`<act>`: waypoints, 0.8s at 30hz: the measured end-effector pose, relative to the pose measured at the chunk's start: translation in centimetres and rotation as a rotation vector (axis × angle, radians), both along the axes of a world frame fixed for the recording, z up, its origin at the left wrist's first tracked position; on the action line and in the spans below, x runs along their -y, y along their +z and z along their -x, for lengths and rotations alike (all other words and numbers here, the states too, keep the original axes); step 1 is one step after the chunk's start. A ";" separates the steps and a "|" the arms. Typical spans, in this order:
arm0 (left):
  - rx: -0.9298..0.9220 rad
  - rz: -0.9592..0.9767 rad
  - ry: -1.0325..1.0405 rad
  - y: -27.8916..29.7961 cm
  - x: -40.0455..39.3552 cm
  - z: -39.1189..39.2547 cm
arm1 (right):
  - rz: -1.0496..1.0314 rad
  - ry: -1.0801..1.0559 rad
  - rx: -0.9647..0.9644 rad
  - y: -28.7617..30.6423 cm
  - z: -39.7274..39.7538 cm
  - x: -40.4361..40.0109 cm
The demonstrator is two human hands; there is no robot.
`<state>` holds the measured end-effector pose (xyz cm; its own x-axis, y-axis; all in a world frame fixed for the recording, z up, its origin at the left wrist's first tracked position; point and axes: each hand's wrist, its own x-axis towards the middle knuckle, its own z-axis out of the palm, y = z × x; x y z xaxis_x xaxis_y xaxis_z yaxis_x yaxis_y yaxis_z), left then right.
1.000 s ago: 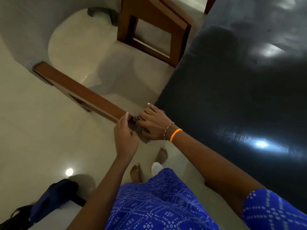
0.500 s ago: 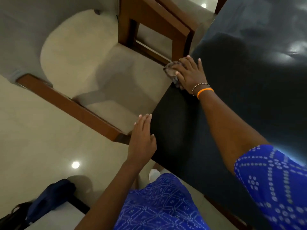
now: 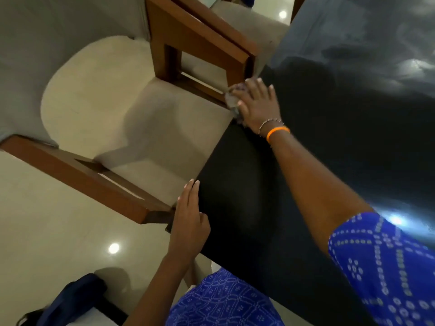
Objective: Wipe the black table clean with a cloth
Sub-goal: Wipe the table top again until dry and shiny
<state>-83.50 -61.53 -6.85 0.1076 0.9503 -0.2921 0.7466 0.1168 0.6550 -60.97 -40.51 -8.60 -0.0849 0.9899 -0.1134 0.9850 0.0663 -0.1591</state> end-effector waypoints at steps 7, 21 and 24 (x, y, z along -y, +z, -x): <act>0.172 0.009 0.147 1.4 0.8 0.3 | 0.010 0.180 -0.099 -0.7 10.1 14.9; -0.012 -0.187 -0.377 0.5 10.7 1.6 | -0.048 -0.218 -0.064 -1.3 10.1 34.4; 0.009 -0.187 -0.550 1.1 12.2 0.2 | -0.036 -0.357 -0.046 -1.2 8.0 37.6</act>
